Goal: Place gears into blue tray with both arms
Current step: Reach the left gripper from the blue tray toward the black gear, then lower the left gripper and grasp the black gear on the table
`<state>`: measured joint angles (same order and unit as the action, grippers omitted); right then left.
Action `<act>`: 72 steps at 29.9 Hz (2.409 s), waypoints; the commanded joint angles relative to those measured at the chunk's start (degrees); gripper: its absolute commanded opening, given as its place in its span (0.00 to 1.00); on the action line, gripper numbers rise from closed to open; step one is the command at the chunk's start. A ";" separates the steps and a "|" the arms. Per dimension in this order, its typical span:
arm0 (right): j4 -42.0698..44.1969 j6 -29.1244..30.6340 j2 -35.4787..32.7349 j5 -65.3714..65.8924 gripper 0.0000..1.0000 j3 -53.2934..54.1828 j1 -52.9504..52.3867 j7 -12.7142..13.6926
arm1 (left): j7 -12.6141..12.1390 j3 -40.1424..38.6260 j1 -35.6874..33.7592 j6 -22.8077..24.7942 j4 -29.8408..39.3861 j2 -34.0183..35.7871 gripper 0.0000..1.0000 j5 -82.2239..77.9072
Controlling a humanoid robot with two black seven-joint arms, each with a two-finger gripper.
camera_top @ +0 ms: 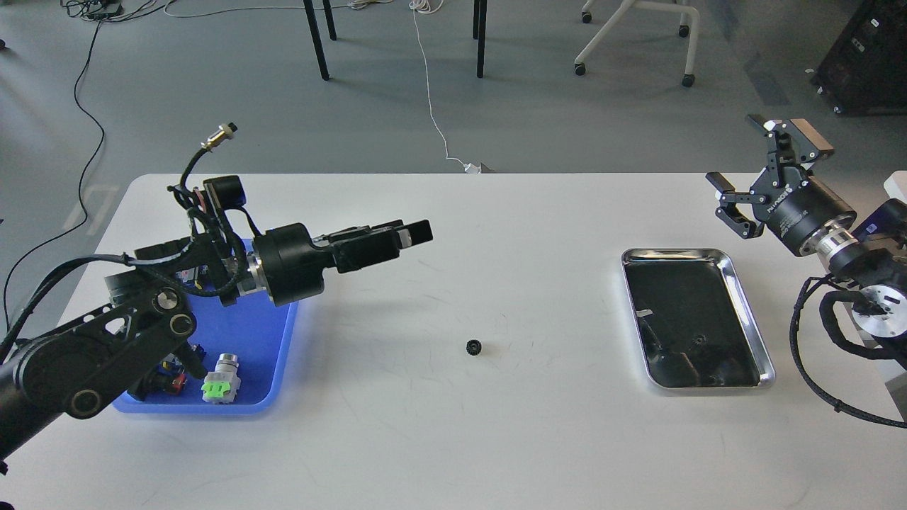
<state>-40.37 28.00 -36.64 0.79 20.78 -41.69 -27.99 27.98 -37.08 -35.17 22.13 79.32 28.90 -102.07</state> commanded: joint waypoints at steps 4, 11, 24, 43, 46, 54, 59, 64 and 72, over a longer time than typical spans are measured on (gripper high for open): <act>-0.41 0.00 -0.98 -0.17 0.98 0.31 1.08 -0.01 | 0.02 15.25 -10.52 -1.99 -3.10 -5.24 0.98 -19.89; -0.41 0.00 -0.98 -0.17 0.98 0.31 1.08 -0.01 | 0.02 22.56 -16.41 -4.98 -14.09 -13.50 0.97 -22.93; -0.41 0.00 -0.98 -0.17 0.98 0.31 1.26 -0.01 | 0.02 28.99 -17.65 -6.04 -23.24 -18.26 0.77 -22.93; -0.41 0.00 -0.98 -0.17 0.98 0.31 1.34 -0.01 | 0.02 31.10 -17.04 -6.66 -27.73 -19.49 0.54 -22.93; -0.41 0.00 -0.98 -0.17 0.98 0.31 1.34 -0.01 | 0.02 31.19 -17.04 -6.66 -27.73 -19.40 0.39 -22.93; -0.41 0.00 -0.98 -0.17 0.98 0.31 1.34 -0.01 | 0.02 31.27 -16.95 -6.66 -28.16 -19.84 0.30 -22.93; -0.41 0.00 -0.98 -0.17 0.98 0.31 1.34 -0.01 | 0.02 31.27 -16.51 -6.66 -28.16 -19.84 0.20 -22.93; -0.41 0.00 -0.98 -0.17 0.98 0.40 1.34 -0.01 | 0.02 31.10 -16.68 -6.74 -28.08 -19.75 0.12 -22.93; -0.41 0.00 -0.98 -0.17 0.98 0.66 1.34 -0.01 | 0.02 31.01 -17.21 -6.75 -27.47 -19.32 0.10 -22.93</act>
<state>-40.78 28.00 -37.61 0.61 21.40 -40.34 -28.00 27.99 -5.99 -52.25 15.43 51.39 9.16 -124.99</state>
